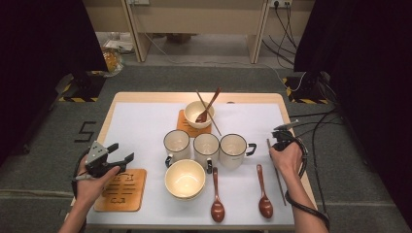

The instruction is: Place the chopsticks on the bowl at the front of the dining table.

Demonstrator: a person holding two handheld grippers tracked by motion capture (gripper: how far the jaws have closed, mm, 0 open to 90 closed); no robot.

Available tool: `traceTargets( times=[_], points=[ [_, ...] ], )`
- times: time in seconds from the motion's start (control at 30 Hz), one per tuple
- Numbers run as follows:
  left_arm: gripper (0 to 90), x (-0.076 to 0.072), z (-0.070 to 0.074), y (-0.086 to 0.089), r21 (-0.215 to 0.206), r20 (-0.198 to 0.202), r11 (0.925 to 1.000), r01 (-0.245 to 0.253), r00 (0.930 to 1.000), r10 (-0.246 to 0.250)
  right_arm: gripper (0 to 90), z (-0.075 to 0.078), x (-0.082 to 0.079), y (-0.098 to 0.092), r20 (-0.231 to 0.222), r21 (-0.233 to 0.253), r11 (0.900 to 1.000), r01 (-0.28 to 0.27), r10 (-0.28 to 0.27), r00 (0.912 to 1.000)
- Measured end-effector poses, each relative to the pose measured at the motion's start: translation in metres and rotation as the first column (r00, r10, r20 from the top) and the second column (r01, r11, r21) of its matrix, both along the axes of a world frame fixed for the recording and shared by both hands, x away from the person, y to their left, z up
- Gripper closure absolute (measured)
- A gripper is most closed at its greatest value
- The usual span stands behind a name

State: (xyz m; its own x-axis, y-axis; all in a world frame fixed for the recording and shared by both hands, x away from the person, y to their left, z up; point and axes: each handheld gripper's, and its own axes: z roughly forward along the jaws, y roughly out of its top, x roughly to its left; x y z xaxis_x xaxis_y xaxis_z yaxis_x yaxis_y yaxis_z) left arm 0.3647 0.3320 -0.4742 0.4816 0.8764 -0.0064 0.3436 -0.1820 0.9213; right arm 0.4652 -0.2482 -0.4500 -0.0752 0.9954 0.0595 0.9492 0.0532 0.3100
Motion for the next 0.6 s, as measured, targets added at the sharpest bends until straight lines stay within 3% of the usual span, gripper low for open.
traceTargets(
  times=[0.6],
  points=[
    [23.1, 0.000, 0.000, 0.001, -0.003, 0.001, 1.0000, -0.003, 1.0000, 0.003, 84.2, 0.005, 0.020, 0.006, 0.011, 0.012, 1.000, 0.012, -0.012, 0.9999]
  ],
)
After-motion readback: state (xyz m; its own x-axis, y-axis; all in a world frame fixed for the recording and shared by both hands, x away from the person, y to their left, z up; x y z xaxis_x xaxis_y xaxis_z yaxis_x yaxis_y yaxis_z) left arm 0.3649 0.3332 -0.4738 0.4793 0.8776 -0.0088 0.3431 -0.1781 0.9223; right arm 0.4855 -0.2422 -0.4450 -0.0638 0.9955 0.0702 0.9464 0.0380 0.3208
